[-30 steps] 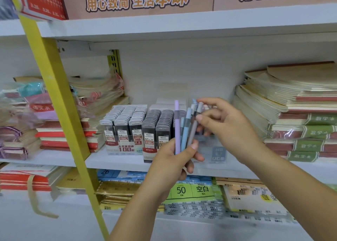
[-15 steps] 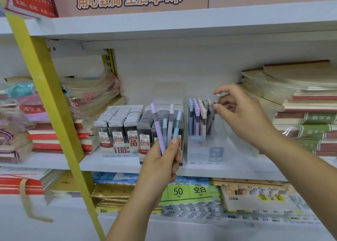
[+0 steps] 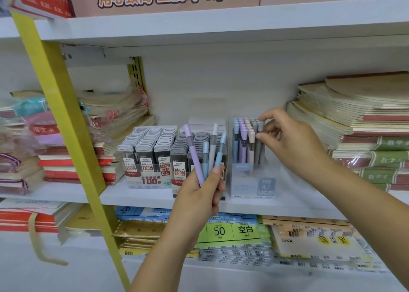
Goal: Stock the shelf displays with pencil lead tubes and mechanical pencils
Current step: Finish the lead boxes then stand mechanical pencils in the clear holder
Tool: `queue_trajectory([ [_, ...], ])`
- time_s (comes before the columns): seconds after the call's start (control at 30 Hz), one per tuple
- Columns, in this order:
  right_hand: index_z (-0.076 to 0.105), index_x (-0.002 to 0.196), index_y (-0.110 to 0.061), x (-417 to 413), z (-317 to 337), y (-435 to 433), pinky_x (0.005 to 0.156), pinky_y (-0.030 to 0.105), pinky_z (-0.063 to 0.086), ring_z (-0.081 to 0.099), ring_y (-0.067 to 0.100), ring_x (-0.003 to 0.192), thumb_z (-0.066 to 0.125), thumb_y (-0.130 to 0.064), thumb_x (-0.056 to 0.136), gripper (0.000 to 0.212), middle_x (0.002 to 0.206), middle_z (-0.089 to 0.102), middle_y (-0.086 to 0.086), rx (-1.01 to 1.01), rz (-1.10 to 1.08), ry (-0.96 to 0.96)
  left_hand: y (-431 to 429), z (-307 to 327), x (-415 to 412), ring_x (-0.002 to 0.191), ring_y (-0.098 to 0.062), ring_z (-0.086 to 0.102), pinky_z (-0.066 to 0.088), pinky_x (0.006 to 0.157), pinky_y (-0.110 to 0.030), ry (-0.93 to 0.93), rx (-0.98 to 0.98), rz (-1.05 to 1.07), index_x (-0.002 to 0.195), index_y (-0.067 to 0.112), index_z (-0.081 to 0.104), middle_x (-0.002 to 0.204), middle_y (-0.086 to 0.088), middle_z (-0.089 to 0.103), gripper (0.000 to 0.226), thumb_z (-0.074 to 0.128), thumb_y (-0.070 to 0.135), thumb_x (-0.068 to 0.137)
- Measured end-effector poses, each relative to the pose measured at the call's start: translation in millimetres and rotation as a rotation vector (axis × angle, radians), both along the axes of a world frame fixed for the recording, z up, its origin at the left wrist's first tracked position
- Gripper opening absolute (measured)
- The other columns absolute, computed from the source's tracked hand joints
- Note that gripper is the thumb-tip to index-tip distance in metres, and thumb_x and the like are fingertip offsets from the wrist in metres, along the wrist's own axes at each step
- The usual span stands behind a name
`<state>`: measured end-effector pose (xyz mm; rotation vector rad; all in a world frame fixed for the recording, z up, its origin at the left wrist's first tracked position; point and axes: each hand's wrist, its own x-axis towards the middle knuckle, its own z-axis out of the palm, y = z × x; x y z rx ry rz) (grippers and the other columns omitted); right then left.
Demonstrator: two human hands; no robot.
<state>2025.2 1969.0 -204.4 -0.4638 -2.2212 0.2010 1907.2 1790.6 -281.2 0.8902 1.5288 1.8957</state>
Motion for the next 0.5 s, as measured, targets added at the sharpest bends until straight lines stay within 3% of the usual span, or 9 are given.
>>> queue_trajectory([
  [0.07, 0.062, 0.109, -0.024, -3, -2, 1, 0.061, 0.021, 0.033, 0.048, 0.014, 0.083, 0.071, -0.022, 0.085, 0.026, 0.09, 0.048, -0.006, 0.09, -0.053, -0.017, 0, 1, 1, 0.052, -0.006, 0.045, 0.037, 0.044, -0.017, -0.014, 0.023, -0.017, 0.1, 0.019, 0.072, 0.071, 0.001, 0.061, 0.025, 0.056, 0.037, 0.1],
  [0.2, 0.066, 0.114, -0.02, -9, -4, -2, 0.062, 0.024, 0.03, 0.042, 0.013, 0.085, 0.068, -0.022, 0.088, 0.026, 0.093, 0.041, -0.004, 0.033, -0.119, -0.096, -3, 6, 4, 0.054, -0.007, 0.044, 0.036, 0.046, -0.018, -0.033, 0.061, -0.059, 0.092, 0.034, 0.077, 0.072, -0.001, 0.059, 0.025, 0.054, 0.035, 0.101],
  [0.27, 0.063, 0.122, -0.021, -6, -5, -8, 0.066, 0.021, 0.031, 0.042, 0.01, 0.085, 0.064, -0.021, 0.092, 0.03, 0.096, 0.041, -0.006, 0.018, -0.122, -0.058, -3, 9, 6, 0.054, -0.007, 0.043, 0.035, 0.047, -0.019, -0.033, 0.07, -0.074, 0.091, 0.037, 0.078, 0.072, -0.001, 0.058, 0.026, 0.053, 0.035, 0.101],
  [0.33, 0.061, 0.123, -0.022, -1, -6, -22, 0.067, 0.011, 0.034, 0.045, 0.003, 0.079, 0.058, -0.021, 0.095, 0.028, 0.096, 0.046, -0.011, -0.014, -0.055, 0.105, -3, 10, 8, 0.054, -0.007, 0.044, 0.036, 0.046, -0.019, -0.02, 0.071, -0.077, 0.09, 0.034, 0.079, 0.071, -0.001, 0.059, 0.027, 0.053, 0.034, 0.101],
  [0.43, 0.06, 0.12, -0.029, 2, -4, -44, 0.067, 0.006, 0.044, 0.059, -0.002, 0.078, 0.06, -0.023, 0.094, 0.027, 0.085, 0.064, -0.014, -0.375, 0.231, 0.253, -1, 10, 10, 0.055, -0.008, 0.046, 0.039, 0.048, -0.019, 0.016, 0.061, -0.077, 0.093, 0.03, 0.078, 0.072, -0.001, 0.061, 0.025, 0.054, 0.035, 0.101],
  [0.5, 0.059, 0.121, -0.029, -2, -2, -55, 0.068, 0.015, 0.051, 0.066, 0.004, 0.078, 0.064, -0.02, 0.091, 0.031, 0.085, 0.071, -0.009, -0.63, 0.37, 0.216, 1, 10, 13, 0.055, -0.009, 0.047, 0.04, 0.048, -0.02, 0.05, 0.043, -0.084, 0.091, 0.029, 0.076, 0.073, -0.004, 0.059, 0.025, 0.054, 0.037, 0.101],
])
